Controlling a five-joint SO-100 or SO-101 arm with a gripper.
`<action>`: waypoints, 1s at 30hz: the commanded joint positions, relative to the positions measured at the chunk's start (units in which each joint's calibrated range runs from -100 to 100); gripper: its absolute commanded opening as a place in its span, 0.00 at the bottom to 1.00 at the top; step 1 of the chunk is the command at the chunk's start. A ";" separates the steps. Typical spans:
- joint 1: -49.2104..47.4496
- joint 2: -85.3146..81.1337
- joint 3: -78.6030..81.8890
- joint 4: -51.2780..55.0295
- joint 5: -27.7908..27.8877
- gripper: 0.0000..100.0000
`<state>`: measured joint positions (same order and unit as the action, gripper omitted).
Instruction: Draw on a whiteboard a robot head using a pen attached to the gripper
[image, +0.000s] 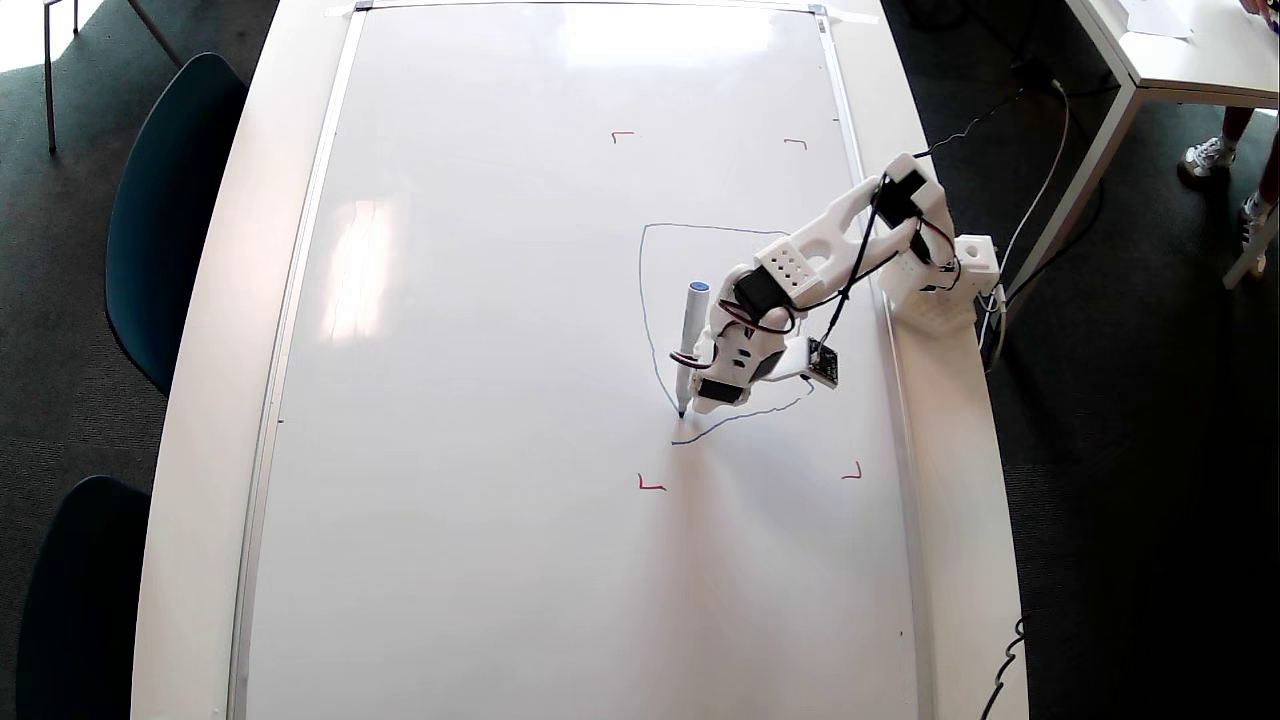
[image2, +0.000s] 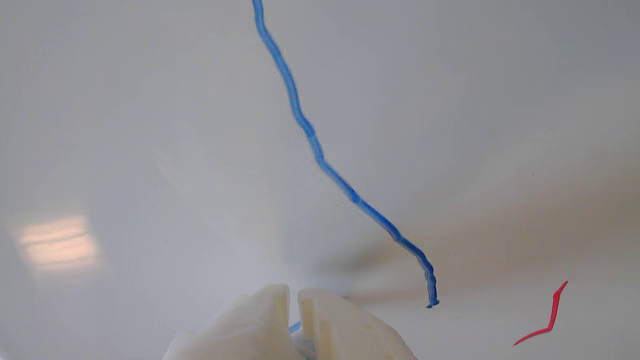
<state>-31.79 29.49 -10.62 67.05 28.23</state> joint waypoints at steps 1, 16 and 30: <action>-1.62 0.98 -0.01 -0.76 -0.43 0.01; -1.03 -9.55 -14.45 12.88 -2.99 0.01; 6.71 -26.07 17.88 6.54 -2.67 0.01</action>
<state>-25.67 7.25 -0.09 78.86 25.65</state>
